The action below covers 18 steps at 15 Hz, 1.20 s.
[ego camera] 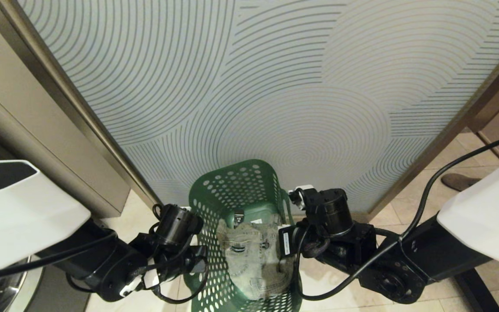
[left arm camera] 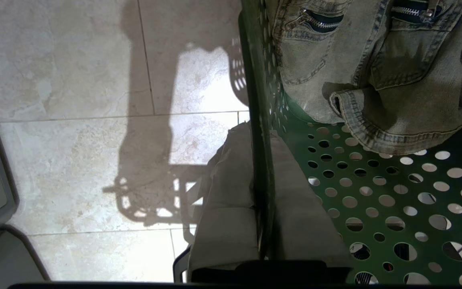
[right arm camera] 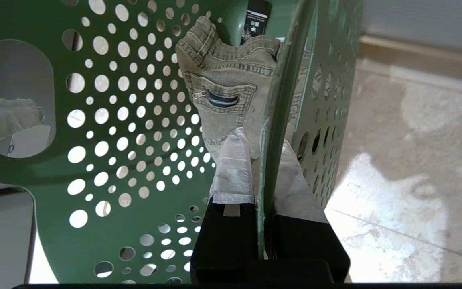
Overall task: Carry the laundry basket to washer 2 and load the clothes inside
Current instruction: Pick up the clothes basket and put it beside the washing machine
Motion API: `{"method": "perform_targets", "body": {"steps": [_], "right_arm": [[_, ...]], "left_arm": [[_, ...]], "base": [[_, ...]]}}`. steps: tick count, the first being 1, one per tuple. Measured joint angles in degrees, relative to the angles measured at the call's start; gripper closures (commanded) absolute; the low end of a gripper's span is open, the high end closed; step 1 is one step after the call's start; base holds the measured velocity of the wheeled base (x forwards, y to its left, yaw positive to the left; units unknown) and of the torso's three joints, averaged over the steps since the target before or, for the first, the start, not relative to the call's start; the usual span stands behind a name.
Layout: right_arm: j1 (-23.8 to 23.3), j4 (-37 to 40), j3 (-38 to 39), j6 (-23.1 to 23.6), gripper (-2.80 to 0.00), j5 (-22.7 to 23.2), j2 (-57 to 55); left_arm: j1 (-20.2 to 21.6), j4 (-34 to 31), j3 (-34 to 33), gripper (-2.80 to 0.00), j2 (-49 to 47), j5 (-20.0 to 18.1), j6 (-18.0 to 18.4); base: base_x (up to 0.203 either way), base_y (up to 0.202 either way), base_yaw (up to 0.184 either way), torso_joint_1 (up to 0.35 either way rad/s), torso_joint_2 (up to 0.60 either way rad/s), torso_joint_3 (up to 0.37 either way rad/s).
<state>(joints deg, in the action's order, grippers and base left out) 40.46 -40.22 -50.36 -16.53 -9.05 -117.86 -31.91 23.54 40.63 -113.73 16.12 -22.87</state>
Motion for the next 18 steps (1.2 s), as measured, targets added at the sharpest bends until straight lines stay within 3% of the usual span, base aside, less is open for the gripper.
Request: {"method": "perform_targets", "body": {"steps": [18], "right_arm": [[0.0, 0.0, 0.1, 1.0, 0.00, -0.3, 0.0]], "left_arm": [[-0.1, 0.0, 0.0, 0.00, 0.0, -0.1, -0.1]], "base": [[0.000, 0.000, 0.000, 0.002, 0.00, 0.202]]}}
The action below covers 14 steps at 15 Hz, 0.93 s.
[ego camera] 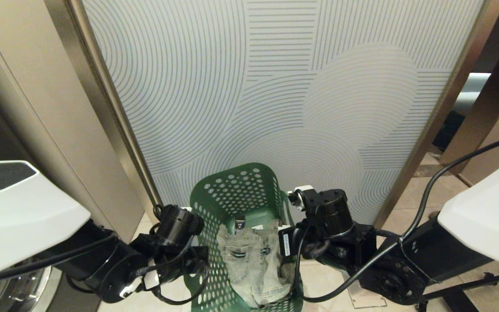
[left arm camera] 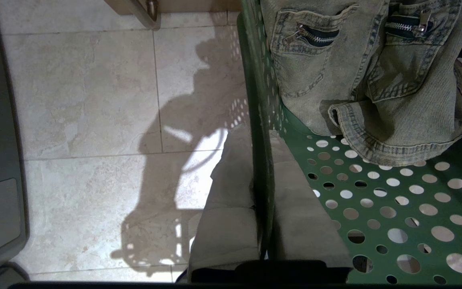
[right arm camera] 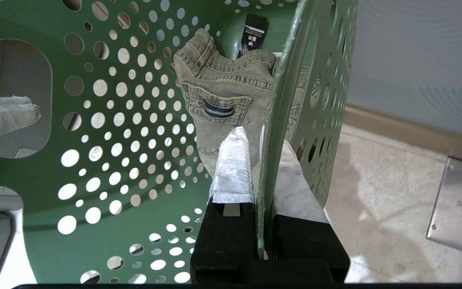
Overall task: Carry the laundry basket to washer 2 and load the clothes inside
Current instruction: Pick up the clothes basket and put it beside the washing machine
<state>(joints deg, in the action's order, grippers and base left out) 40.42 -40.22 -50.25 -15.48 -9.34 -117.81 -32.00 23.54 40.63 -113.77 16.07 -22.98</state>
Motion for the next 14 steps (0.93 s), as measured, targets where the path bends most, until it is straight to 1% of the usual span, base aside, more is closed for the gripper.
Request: {"method": "perform_targets", "body": {"steps": [2, 4, 14], "right_arm": [[0.0, 0.0, 0.0, 0.0, 0.00, 0.0, -0.1], [0.0, 0.0, -0.1, 0.0, 0.00, 0.0, -0.2], [0.0, -0.1, 0.1, 0.1, 0.00, 0.1, -0.9]], "left_arm": [[0.0, 0.0, 0.1, 0.00, -0.1, 0.0, 0.0], [0.0, 1.0, 0.1, 0.00, -0.3, -0.1, 0.0], [0.0, 1.3, 0.2, 0.00, -1.1, -0.2, -0.1]], "base": [[0.000, 0.000, 0.000, 0.001, 0.00, 0.171], [0.000, 0.000, 0.000, 0.002, 0.00, 0.060], [0.000, 0.000, 0.000, 0.000, 0.00, 0.003]]}}
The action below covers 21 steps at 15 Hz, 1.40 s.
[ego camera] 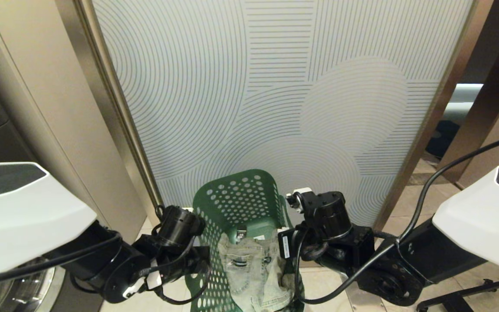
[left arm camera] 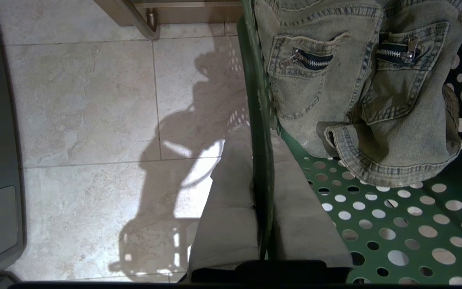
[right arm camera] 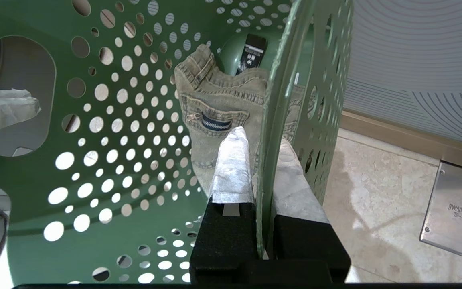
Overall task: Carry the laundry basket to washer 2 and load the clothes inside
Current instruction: Pick up the clothes basket and put it beside the washing machine
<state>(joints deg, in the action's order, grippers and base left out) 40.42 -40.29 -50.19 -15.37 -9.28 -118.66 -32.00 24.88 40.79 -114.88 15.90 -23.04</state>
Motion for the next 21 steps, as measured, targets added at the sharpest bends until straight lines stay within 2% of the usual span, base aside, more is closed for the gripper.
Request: {"method": "perform_targets", "body": {"steps": [5, 13, 21], "right_arm": [[0.0, 0.0, -0.2, 0.0, 0.00, 0.0, -0.5], [-0.1, 0.0, -0.4, 0.0, 0.00, 0.0, -1.2], [-0.1, 0.0, -0.2, 0.0, 0.00, 0.0, -1.2]], "left_arm": [[0.0, 2.3, 0.0, 0.00, -0.8, 0.0, 0.0], [0.0, 2.4, -0.1, 0.00, -1.8, 0.0, 0.1], [0.0, 2.4, -0.3, 0.00, -1.9, 0.0, 0.1]], "base": [[0.000, 0.000, 0.000, 0.000, 0.00, 0.000], [0.001, -0.008, 0.001, 0.000, 0.00, 0.000], [0.001, -0.171, 0.001, 0.003, 0.00, 0.004]]}}
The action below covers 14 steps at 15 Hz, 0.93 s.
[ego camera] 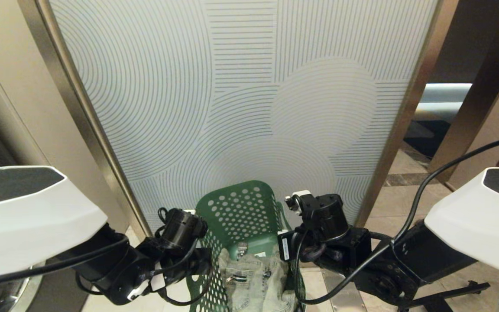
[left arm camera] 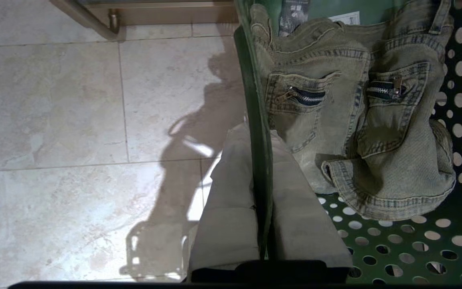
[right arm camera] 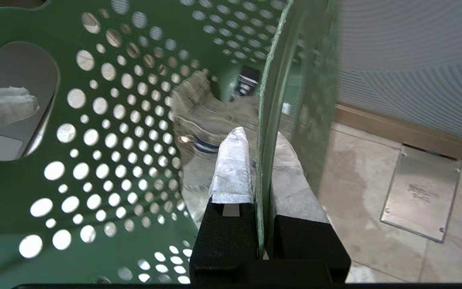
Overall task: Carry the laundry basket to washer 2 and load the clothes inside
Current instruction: Pick up the clothes basket and put it beside the washing machine
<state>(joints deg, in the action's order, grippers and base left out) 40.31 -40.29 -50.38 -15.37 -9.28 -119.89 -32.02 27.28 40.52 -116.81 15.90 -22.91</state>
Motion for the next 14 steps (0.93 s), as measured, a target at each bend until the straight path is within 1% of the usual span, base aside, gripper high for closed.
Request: {"method": "perform_targets", "body": {"steps": [6, 9, 14], "right_arm": [[0.1, 0.0, 0.1, 0.3, 0.00, 0.0, 0.1], [0.1, 0.0, 0.5, 3.5, 0.00, 0.0, 0.0], [0.0, -0.2, 0.9, 4.8, 0.00, 0.0, 0.0]], "left_arm": [[-0.1, 0.0, 0.0, 0.00, 0.0, 0.0, 0.0], [0.0, 0.0, 0.1, 0.00, 0.0, 0.0, 0.0], [0.0, 0.0, 0.2, 0.00, -0.1, 0.0, 0.0]], "base": [[0.000, -0.008, 0.000, 0.000, 0.00, 0.002], [0.000, 0.000, 0.000, 0.000, 0.00, 0.000], [0.000, 0.000, 0.000, 0.000, 0.00, 0.000]]}}
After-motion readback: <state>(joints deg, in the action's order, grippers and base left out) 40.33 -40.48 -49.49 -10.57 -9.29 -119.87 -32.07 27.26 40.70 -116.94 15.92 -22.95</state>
